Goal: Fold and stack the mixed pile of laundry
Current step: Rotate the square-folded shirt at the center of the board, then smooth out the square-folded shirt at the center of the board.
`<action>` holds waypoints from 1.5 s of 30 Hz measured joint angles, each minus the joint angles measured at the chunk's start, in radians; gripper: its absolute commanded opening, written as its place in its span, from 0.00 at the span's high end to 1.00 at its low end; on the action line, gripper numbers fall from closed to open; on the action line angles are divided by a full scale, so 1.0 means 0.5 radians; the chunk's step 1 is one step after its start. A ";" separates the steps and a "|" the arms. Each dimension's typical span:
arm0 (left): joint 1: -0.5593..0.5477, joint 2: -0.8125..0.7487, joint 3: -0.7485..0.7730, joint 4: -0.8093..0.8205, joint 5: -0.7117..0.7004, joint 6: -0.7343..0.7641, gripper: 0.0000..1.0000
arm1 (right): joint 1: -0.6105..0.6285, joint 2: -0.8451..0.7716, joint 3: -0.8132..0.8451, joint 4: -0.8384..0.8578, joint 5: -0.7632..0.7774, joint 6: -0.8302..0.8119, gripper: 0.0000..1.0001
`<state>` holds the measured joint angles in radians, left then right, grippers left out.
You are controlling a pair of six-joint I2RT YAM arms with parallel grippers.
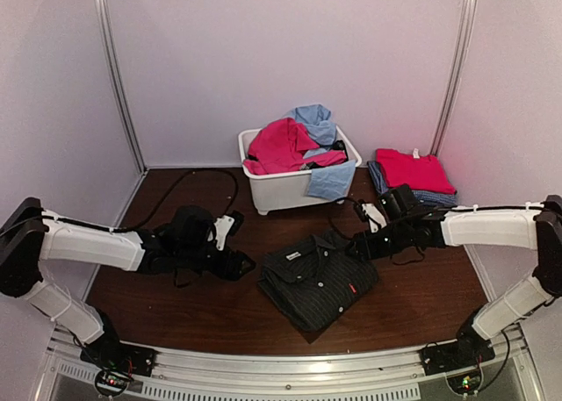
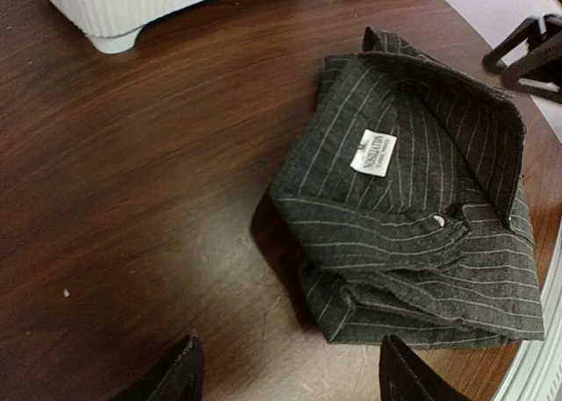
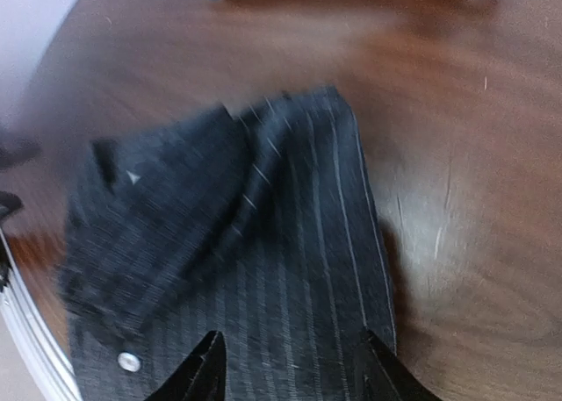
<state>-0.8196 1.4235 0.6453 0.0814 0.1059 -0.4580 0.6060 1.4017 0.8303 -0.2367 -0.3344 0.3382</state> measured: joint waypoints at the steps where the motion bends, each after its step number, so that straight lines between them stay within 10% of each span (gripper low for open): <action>1: -0.012 0.050 0.035 0.010 0.015 0.000 0.35 | -0.011 0.048 -0.080 0.006 -0.002 0.011 0.54; 14: 0.204 0.127 0.142 0.014 0.014 -0.004 0.38 | 0.665 0.163 -0.454 0.660 -0.244 0.636 0.48; 29: 0.226 -0.202 0.005 -0.175 0.021 -0.064 0.55 | 0.523 0.081 -0.121 0.555 -0.342 0.476 0.65; 45: 0.080 0.071 0.297 -0.173 0.174 -0.029 0.44 | 0.281 0.610 -0.202 0.745 -0.438 0.489 0.73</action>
<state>-0.7795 1.4590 0.7937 -0.0051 0.1928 -0.4725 0.7464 1.7065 0.7292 0.1356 -0.5533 0.5827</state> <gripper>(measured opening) 0.528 0.275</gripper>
